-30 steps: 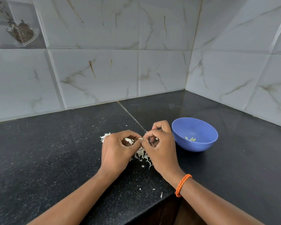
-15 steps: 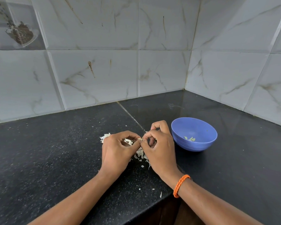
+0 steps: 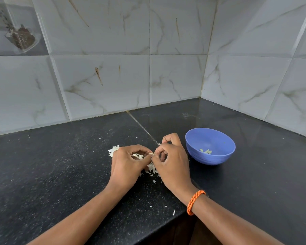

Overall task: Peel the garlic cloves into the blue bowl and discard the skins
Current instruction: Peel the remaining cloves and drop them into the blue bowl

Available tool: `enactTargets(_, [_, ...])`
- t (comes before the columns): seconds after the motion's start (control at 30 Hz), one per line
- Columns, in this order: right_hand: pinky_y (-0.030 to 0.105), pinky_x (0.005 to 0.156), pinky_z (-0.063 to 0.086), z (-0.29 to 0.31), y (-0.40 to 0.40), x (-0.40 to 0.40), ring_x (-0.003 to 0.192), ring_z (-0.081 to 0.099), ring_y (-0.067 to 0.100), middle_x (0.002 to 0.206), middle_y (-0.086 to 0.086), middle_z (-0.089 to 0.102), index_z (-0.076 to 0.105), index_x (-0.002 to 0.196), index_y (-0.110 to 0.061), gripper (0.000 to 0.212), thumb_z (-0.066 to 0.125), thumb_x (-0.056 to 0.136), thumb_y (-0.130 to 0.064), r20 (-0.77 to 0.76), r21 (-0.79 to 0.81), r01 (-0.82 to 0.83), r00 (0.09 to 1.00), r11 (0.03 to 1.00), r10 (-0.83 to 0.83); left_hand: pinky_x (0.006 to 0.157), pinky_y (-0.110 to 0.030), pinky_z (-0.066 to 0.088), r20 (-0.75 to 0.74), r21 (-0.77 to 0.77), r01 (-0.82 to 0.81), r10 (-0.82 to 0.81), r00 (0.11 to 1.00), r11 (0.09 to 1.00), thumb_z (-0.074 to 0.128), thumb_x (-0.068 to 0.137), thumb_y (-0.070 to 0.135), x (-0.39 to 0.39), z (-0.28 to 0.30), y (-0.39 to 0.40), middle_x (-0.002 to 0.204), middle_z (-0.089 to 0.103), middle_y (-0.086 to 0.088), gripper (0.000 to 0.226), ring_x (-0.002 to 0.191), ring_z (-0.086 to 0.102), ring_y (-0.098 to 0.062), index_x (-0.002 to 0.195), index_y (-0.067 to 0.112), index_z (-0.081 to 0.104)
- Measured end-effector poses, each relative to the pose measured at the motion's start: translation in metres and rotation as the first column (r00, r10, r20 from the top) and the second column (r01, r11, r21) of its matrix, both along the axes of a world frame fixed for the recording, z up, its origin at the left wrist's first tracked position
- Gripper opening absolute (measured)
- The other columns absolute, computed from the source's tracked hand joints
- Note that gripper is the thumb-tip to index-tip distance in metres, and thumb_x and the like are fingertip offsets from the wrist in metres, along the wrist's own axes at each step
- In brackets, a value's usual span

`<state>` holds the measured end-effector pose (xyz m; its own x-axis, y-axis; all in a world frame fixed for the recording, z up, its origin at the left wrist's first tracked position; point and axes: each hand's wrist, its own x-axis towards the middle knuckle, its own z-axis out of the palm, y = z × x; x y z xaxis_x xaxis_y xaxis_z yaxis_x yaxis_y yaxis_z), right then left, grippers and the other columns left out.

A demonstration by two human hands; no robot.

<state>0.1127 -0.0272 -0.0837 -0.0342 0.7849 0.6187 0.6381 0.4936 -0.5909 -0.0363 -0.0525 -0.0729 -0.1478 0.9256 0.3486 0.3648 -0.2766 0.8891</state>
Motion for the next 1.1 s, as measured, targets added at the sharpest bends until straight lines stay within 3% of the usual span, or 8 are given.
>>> enactTargets(0.17, [0.024, 0.052, 0.048, -0.001, 0.001, 0.001, 0.066, 0.061, 0.013, 0.104, -0.018, 0.044, 0.061, 0.069, -0.021, 0.027, 0.082, 0.084, -0.013, -0.001, -0.028, -0.009, 1.0, 1.0, 0.009, 0.061, -0.043, 0.061, -0.003, -0.012, -0.002, 0.002, 1.0, 1.0, 0.084, 0.086, 0.009, -0.001, 0.0, 0.0, 0.078, 0.08, 0.005, 0.014, 0.058, 0.076, -0.021, 0.081, 0.022, 0.083])
enactTargets(0.37, [0.017, 0.052, 0.041, 0.0, 0.004, 0.003, 0.066, 0.06, 0.012, 0.104, -0.018, 0.042, 0.068, 0.073, -0.021, 0.02, 0.08, 0.088, -0.018, -0.021, -0.036, -0.016, 1.0, 0.999, 0.015, 0.06, -0.043, 0.064, -0.064, -0.01, -0.004, 0.004, 0.998, 1.0, 0.08, 0.092, 0.013, -0.001, 0.001, 0.003, 0.081, 0.08, 0.008, 0.013, 0.061, 0.077, -0.016, 0.086, 0.024, 0.082])
enactTargets(0.53, [0.035, 0.052, 0.051, 0.002, 0.003, 0.004, 0.067, 0.059, 0.014, 0.109, -0.018, 0.042, 0.067, 0.08, -0.022, 0.016, 0.078, 0.092, -0.02, 0.069, 0.035, -0.036, 0.997, 0.999, 0.033, 0.059, -0.037, 0.062, -0.069, -0.016, -0.009, 0.008, 0.998, 1.0, 0.077, 0.093, 0.011, 0.0, 0.003, 0.001, 0.079, 0.081, 0.011, 0.016, 0.063, 0.078, -0.016, 0.088, 0.025, 0.085])
enactTargets(0.67, [0.04, 0.052, 0.052, 0.001, 0.003, 0.006, 0.072, 0.058, 0.013, 0.118, -0.016, 0.042, 0.064, 0.084, -0.02, 0.015, 0.072, 0.097, -0.021, 0.207, 0.099, -0.047, 0.978, 0.994, 0.026, 0.061, -0.041, 0.063, -0.13, 0.016, -0.01, 0.012, 0.991, 1.0, 0.078, 0.095, 0.016, -0.003, 0.002, 0.002, 0.071, 0.079, 0.01, 0.015, 0.059, 0.076, -0.015, 0.088, 0.027, 0.085])
enactTargets(0.8, [0.032, 0.046, 0.046, 0.002, 0.002, 0.007, 0.084, 0.054, 0.009, 0.118, -0.011, 0.044, 0.061, 0.083, -0.016, 0.015, 0.069, 0.096, -0.017, 0.287, 0.166, -0.053, 0.958, 0.985, 0.003, 0.06, -0.034, 0.061, -0.237, 0.05, 0.005, 0.007, 0.972, 0.999, 0.078, 0.098, 0.019, -0.005, -0.003, 0.004, 0.062, 0.074, 0.01, 0.013, 0.053, 0.07, -0.007, 0.09, 0.027, 0.085])
enactTargets(0.93, [0.029, 0.045, 0.039, 0.001, 0.001, 0.008, 0.079, 0.047, 0.008, 0.115, -0.008, 0.045, 0.058, 0.081, -0.014, 0.017, 0.07, 0.094, -0.016, 0.316, 0.186, -0.056, 0.949, 0.981, -0.006, 0.056, -0.027, 0.057, -0.249, 0.053, 0.026, -0.012, 0.969, 0.998, 0.079, 0.098, 0.019, -0.008, -0.006, 0.006, 0.063, 0.075, 0.01, 0.013, 0.051, 0.068, -0.005, 0.089, 0.026, 0.086])
enactTargets(1.1, [0.018, 0.048, 0.024, 0.001, -0.001, 0.007, 0.076, 0.034, 0.004, 0.113, -0.007, 0.047, 0.057, 0.08, -0.013, 0.019, 0.073, 0.09, -0.012, 0.365, 0.21, -0.054, 0.931, 0.976, -0.027, 0.058, -0.037, 0.059, -0.25, 0.047, 0.05, -0.037, 0.968, 0.998, 0.078, 0.097, 0.02, -0.012, -0.008, 0.008, 0.066, 0.076, 0.008, 0.016, 0.057, 0.073, -0.016, 0.089, 0.031, 0.087])
